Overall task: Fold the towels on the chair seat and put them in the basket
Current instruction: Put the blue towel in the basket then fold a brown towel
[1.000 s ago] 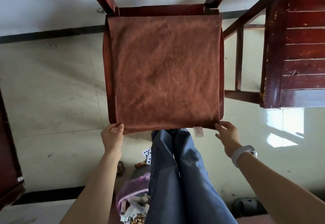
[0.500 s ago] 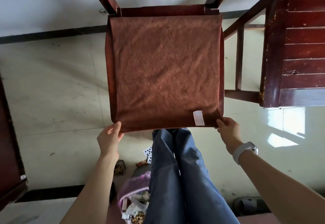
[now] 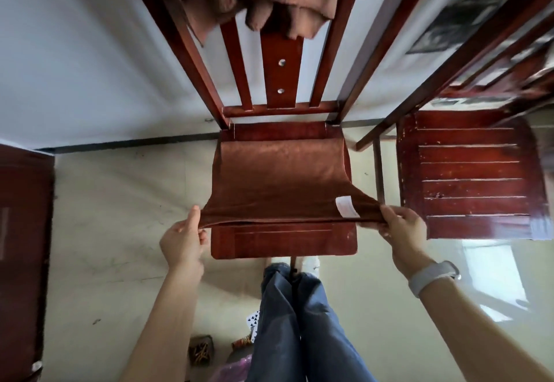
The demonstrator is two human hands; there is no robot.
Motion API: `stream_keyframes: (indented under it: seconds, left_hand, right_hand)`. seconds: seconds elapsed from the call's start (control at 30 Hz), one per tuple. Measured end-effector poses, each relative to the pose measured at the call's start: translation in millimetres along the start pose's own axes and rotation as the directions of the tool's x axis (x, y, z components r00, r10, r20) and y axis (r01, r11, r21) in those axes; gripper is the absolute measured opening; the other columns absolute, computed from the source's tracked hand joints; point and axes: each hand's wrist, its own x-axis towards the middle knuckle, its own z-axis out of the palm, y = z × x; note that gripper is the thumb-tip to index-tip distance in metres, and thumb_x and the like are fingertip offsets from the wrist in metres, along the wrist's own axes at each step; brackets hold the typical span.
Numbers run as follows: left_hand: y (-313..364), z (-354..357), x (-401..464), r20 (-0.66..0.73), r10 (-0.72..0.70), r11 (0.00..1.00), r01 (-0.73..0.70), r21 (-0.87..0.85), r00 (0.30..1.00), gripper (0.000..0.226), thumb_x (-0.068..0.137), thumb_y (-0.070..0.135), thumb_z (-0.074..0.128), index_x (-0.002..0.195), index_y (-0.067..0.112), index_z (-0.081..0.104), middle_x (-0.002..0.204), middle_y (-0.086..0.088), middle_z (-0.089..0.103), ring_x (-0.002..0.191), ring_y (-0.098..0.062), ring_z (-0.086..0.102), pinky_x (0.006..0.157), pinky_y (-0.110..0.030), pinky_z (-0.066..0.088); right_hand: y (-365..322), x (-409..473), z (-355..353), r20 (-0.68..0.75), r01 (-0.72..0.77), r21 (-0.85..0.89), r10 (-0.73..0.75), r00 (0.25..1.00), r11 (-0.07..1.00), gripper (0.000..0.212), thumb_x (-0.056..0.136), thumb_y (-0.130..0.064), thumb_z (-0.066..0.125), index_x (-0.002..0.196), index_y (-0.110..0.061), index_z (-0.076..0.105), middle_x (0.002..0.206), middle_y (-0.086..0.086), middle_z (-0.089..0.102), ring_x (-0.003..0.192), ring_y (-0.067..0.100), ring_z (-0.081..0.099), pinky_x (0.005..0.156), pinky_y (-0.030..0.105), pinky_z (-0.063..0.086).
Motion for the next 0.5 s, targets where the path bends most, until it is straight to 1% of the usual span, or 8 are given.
stream_keyframes:
  seconds: [0.1, 0.13, 0.2, 0.23, 0.3, 0.33, 0.4, 0.5]
  left_hand:
    - [41.3, 2.9, -19.1, 0.032, 0.014, 0.998, -0.012, -0.065, 0.999, 0.034, 0.078, 0.024, 0.072, 0.059, 0.012, 0.047, 0.041, 0.003, 0.047, 0.032, -0.004, 0.041, 0.035, -0.012, 0.035]
    - [53.6, 2.6, -25.3, 0.050, 0.028, 0.995, -0.023, -0.092, 0.998, 0.032, 0.078, 0.023, 0.072, 0.060, 0.012, 0.048, 0.041, 0.003, 0.048, 0.031, -0.003, 0.041, 0.034, -0.012, 0.035]
    - [77.1, 0.0, -37.9, 0.096, 0.046, 0.989, -0.032, -0.142, 0.994, 0.028, 0.078, 0.018, 0.072, 0.063, 0.012, 0.049, 0.043, 0.002, 0.048, 0.031, -0.002, 0.041, 0.035, -0.011, 0.036]
    - [87.9, -1.2, -43.5, 0.125, 0.053, 0.986, -0.033, -0.161, 0.991, 0.028, 0.079, 0.017, 0.071, 0.065, 0.013, 0.048, 0.041, 0.003, 0.048, 0.030, -0.002, 0.041, 0.035, -0.011, 0.036]
    - [105.4, -2.6, -52.8, 0.179, 0.061, 0.986, -0.031, -0.167, 0.982, 0.027, 0.081, 0.015, 0.069, 0.067, 0.015, 0.045, 0.044, 0.003, 0.048, 0.029, -0.001, 0.040, 0.036, -0.010, 0.037]
    - [112.8, -3.6, -57.4, 0.207, 0.066, 0.986, -0.032, -0.164, 0.976, 0.026, 0.082, 0.015, 0.067, 0.068, 0.016, 0.045, 0.052, 0.001, 0.048, 0.029, -0.001, 0.039, 0.037, -0.010, 0.037]
    - [124.1, -5.8, -64.6, 0.299, 0.098, 0.985, -0.051, -0.163, 0.949, 0.018, 0.086, 0.016, 0.061, 0.072, 0.016, 0.050, 0.060, 0.000, 0.045, 0.034, -0.002, 0.040, 0.038, -0.009, 0.036]
    - [137.0, -11.3, -77.5, 0.473, 0.157, 0.978, -0.071, -0.195, 0.867, 0.017, 0.090, 0.015, 0.053, 0.075, 0.011, 0.061, 0.049, 0.004, 0.054, 0.051, -0.008, 0.042, 0.046, -0.013, 0.041]
  right_hand:
    - [-48.3, -14.5, -9.3, 0.032, 0.132, 0.031, -0.133, 0.991, 0.991, 0.008, 0.089, -0.018, 0.054, 0.084, -0.023, 0.057, 0.076, 0.003, 0.057, 0.062, 0.016, 0.053, 0.060, 0.040, 0.057]
    - [-61.8, -19.1, -13.4, 0.053, 0.175, 0.025, -0.176, 0.983, 0.984, 0.011, 0.090, -0.020, 0.054, 0.082, -0.025, 0.059, 0.076, 0.002, 0.059, 0.062, 0.013, 0.053, 0.058, 0.037, 0.057]
    - [-86.1, -28.7, -23.5, 0.097, 0.228, 0.034, -0.231, 0.968, 0.973, 0.011, 0.090, -0.023, 0.054, 0.088, -0.020, 0.065, 0.074, 0.001, 0.060, 0.061, 0.009, 0.053, 0.053, 0.018, 0.049]
    - [-96.7, -32.5, -29.0, 0.147, 0.229, 0.060, -0.235, 0.961, 0.972, 0.013, 0.089, -0.023, 0.055, 0.093, -0.017, 0.065, 0.075, 0.000, 0.061, 0.065, 0.009, 0.055, 0.056, 0.015, 0.047]
    - [-113.9, -40.3, -39.8, 0.290, 0.186, 0.104, -0.209, 0.934, 0.977, 0.016, 0.086, -0.020, 0.060, 0.102, -0.017, 0.063, 0.087, 0.002, 0.063, 0.078, 0.013, 0.058, 0.070, 0.023, 0.047]
    - [-120.0, -43.5, -43.8, 0.339, 0.206, 0.080, -0.221, 0.914, 0.975, 0.022, 0.084, -0.016, 0.063, 0.106, -0.018, 0.060, 0.091, 0.002, 0.063, 0.082, 0.014, 0.058, 0.074, 0.025, 0.046]
    - [-129.1, -48.8, -47.4, 0.358, 0.376, -0.128, -0.310, 0.881, 0.918, 0.033, 0.080, -0.008, 0.066, 0.111, -0.017, 0.055, 0.095, 0.000, 0.061, 0.083, 0.013, 0.057, 0.076, 0.022, 0.043]
    - [-138.6, -58.8, -51.3, 0.258, 0.543, -0.348, -0.478, 0.839, 0.765, 0.026, 0.080, -0.003, 0.063, 0.106, -0.008, 0.057, 0.096, 0.003, 0.059, 0.087, 0.016, 0.053, 0.079, 0.025, 0.039]
